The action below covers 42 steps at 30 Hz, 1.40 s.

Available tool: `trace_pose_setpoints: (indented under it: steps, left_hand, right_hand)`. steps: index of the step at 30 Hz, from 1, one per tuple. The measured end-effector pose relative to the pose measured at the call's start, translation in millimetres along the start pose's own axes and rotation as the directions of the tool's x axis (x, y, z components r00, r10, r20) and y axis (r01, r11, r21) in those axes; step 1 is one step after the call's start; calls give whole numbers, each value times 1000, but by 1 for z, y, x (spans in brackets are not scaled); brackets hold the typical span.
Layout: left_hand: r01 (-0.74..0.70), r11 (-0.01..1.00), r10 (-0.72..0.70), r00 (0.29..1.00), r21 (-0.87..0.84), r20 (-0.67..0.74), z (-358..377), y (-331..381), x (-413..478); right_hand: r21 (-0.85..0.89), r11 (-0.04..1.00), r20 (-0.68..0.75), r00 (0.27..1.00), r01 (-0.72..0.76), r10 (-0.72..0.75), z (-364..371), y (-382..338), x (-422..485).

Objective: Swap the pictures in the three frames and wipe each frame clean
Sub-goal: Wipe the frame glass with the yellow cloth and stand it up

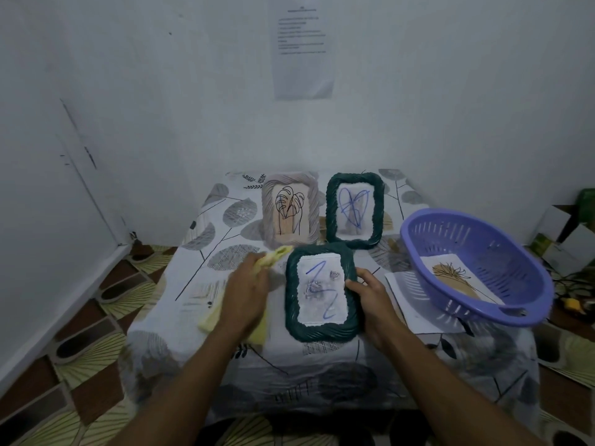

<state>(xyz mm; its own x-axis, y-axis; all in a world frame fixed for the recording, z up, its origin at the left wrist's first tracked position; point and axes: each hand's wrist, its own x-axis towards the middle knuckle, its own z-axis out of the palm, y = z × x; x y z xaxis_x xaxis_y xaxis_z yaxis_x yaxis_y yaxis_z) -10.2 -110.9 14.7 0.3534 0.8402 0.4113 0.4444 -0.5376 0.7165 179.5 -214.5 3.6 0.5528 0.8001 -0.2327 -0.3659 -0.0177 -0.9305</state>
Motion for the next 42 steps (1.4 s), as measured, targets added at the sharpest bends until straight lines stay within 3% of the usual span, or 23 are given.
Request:
trace_pose_setpoints:
  steps: [3,5,9,13,15,18,23,29,32,37,42]
  left_hand:
    - [-132,991,128,960,-2,248,37,13,-6]
    - [-141,990,143,951,-27,276,55,14,-4]
    - [-312,946,275,917,90,287,71,14,-6]
    - [-455,876,369,846,159,385,66,18,-24]
    - [-437,872,344,868,222,358,62,18,-20]
    - [-318,935,262,919,160,293,57,25,-3]
    - [-477,875,420,832,81,361,49,29,-29]
    - [-437,849,384,896,298,224,47,39,-6]
    - [-482,803,384,868,350,316,45,39,-9]
    - [-576,770,396,769,274,502,41,32,-41]
    - [-462,823,286,840,330,462,40,35,-16]
  right_hand:
    - [6,1000,-1,1000,15,-15,4,-1,-2]
    - [3,999,10,999,38,-38,3,-4,-5]
    - [2,995,10,994,104,-104,1,-14,-7]
    - [20,993,-57,992,113,-111,-3,-23,0]
    - [2,994,-19,994,108,-108,-2,-20,-3]
    - [19,995,49,993,103,-103,5,-19,-15]
    - [139,987,-4,996,86,-86,-2,-31,-10]
    - [141,988,118,990,59,-76,9,-25,-27]
    - [146,986,116,988,85,-102,12,-30,-26]
    - [226,972,20,998,59,-65,1,-33,-15]
    - [229,973,90,996,-2,-20,7,-18,-26]
